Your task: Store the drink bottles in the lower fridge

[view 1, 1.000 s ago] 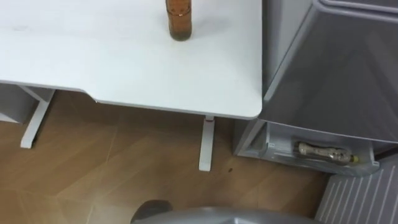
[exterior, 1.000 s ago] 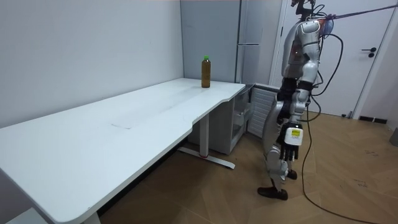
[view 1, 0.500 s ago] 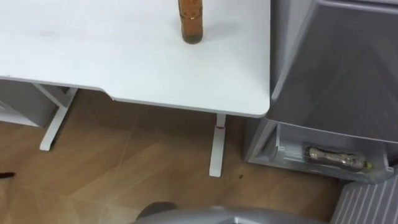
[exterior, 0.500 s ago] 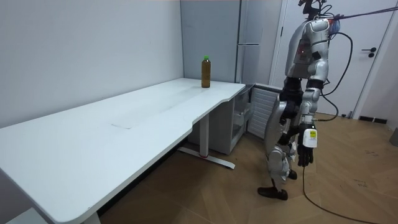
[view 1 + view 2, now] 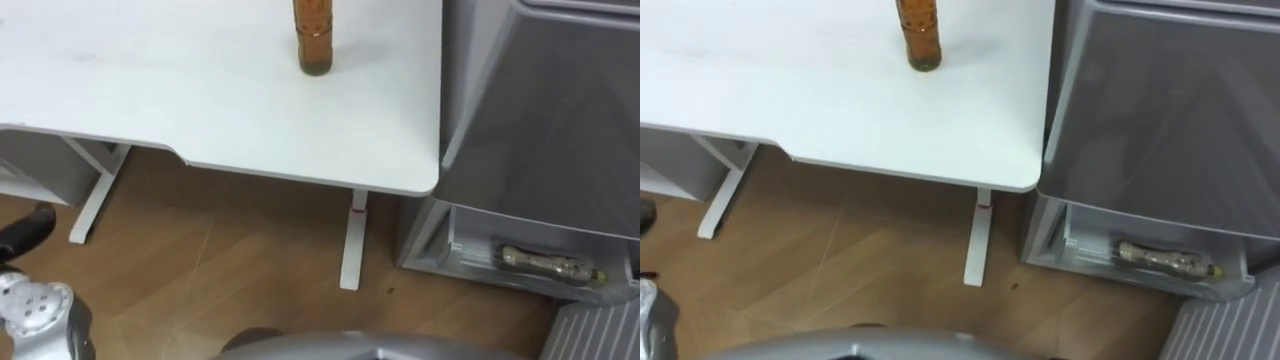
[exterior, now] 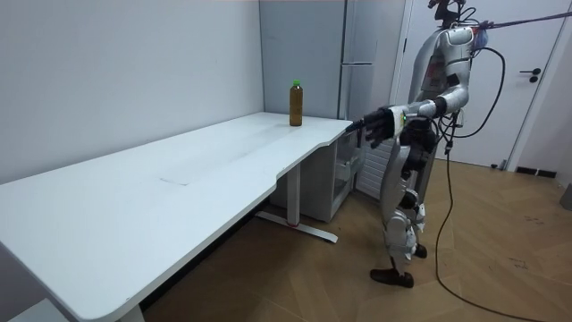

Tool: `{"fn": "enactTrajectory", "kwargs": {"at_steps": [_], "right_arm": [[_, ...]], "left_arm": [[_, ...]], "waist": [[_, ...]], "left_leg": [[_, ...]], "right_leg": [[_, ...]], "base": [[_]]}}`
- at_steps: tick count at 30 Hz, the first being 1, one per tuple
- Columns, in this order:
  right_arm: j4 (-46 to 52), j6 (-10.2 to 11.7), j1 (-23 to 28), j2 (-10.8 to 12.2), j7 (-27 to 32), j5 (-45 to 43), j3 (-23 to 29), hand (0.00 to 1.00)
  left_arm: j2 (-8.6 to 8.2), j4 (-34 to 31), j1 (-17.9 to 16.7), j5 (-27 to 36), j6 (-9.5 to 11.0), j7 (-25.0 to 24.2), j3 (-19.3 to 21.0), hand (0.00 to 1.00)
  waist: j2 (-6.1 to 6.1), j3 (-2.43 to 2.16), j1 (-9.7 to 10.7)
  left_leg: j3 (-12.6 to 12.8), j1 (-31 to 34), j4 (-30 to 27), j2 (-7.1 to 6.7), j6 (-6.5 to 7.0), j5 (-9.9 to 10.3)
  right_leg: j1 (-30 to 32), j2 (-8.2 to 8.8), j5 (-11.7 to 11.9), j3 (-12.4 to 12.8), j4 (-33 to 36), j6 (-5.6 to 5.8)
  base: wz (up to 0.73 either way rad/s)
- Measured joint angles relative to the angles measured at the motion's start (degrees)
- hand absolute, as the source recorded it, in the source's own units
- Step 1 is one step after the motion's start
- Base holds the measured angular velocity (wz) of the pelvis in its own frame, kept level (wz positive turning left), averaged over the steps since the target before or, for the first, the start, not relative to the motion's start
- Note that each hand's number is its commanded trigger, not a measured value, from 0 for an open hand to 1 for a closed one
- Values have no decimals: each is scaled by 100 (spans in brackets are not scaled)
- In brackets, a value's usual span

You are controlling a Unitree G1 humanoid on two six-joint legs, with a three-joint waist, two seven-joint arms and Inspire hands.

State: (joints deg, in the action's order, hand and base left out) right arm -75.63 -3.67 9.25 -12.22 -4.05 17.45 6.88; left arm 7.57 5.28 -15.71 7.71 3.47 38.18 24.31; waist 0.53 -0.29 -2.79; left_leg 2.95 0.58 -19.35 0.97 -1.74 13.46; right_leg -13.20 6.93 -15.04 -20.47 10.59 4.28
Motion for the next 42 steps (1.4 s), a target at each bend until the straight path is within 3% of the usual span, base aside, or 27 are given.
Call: {"fn": "enactTrajectory", "kwargs": {"at_steps": [2, 9, 12, 14, 19, 24, 27, 33, 42], "right_arm": [[4, 66, -14, 12, -2, -157, 0, 0], [9, 201, -72, 39, -231, -240, -14, 0], [-104, 299, -123, 45, -254, -252, -89, 0], [-128, 358, -138, 54, -275, -274, -98, 0], [-123, 407, -190, 58, -299, -268, -118, 0], [-130, 410, -283, 82, -301, -248, -122, 0], [-133, 415, -294, 105, -319, -283, -122, 0], [-112, 448, -350, 153, -373, -292, -160, 0], [-16, 354, -282, 213, -268, -146, -114, 0]], "left_arm": [[-15, -293, 21, 0, 141, 28, -69, 0], [-34, -1172, 83, -174, 311, 8, -449, 0], [-19, -1630, 261, -231, 348, -100, -661, 0], [21, -1863, 391, -380, 497, -265, -771, 0], [22, -2013, 680, -618, 558, -501, -1152, 0], [22, -2010, 820, -601, 557, -993, -1608, 0], [26, -1981, 1007, -598, 557, -1349, -1676, 0], [34, -1947, 1027, -251, 501, -2270, -1906, 0], [35, -1641, 1032, 441, 12, -2934, -1896, 0]], "waist": [[0, -1, 77], [-16, 10, 159], [-35, 42, 190], [-44, 48, 242], [-49, 63, 336], [-68, 76, 454], [-86, 88, 491], [-123, 109, 582], [-76, 74, 659]], "left_leg": [[-1, -26, 7, 0, -3, -3], [0, -13, 8, 4, -4, -3], [-6, -8, 28, 4, -3, -9], [4, -10, 53, 4, -2, -27], [20, -13, 71, 9, -4, -30], [83, -15, 42, 18, -5, -29], [131, -10, 51, 27, -5, -29], [260, -34, 69, 58, -3, -30], [469, -38, 146, 169, -11, -42]], "right_leg": [[-8, 0, 0, 3, -2, 0], [-2, -5, 3, 24, -7, -2], [4, -8, 3, 32, -4, -2], [21, -8, 6, 46, -4, -3], [43, -13, 9, 78, -7, -8], [78, -11, 15, 148, -7, -10], [116, -10, 22, 214, -7, -11], [177, -17, 33, 402, -2, -10], [329, -87, 139, 637, -6, -49]], "base": [[0], [0], [0], [0], [-3], [-6], [-10], [-13], [-14]]}}
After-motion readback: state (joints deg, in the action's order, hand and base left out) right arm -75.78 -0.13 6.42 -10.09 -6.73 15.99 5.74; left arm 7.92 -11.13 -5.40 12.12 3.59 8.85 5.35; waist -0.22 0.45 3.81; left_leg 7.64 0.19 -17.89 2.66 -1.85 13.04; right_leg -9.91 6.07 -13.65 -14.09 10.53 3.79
